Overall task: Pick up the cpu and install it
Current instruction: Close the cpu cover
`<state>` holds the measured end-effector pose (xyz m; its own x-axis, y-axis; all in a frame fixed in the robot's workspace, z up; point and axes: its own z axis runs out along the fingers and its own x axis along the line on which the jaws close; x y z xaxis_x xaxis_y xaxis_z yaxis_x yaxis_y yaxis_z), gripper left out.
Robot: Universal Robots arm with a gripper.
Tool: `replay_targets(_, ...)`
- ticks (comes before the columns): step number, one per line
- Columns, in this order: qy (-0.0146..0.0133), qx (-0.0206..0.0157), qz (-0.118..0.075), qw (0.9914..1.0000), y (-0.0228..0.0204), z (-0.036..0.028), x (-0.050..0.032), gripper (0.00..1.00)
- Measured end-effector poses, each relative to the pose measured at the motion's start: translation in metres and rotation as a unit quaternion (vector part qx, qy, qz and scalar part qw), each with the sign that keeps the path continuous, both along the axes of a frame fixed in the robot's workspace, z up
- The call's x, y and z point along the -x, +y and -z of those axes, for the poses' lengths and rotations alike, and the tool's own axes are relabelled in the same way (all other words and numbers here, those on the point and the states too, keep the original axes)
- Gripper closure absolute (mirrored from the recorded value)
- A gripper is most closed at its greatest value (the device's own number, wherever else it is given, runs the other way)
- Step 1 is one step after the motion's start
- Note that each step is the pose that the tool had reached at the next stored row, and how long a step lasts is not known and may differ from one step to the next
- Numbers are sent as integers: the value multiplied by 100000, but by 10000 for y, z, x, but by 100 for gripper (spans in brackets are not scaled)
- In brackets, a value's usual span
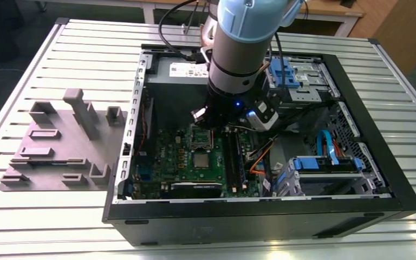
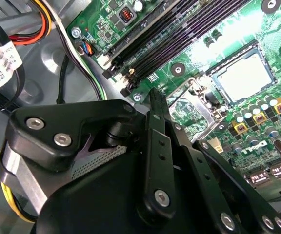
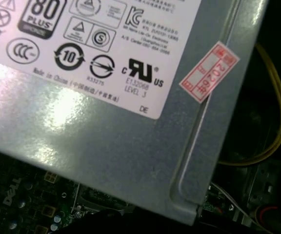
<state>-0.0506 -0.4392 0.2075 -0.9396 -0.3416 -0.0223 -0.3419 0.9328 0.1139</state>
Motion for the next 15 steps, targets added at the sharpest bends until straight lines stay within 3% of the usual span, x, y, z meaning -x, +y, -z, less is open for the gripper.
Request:
replay_targets(1, 340, -10, -4, 99999, 0, 2, -1, 90)
replay_targets(2, 460, 10, -1, 99999, 0, 1, 0, 90)
replay_targets(15, 466, 28, 1, 99999, 0, 27, 0, 90)
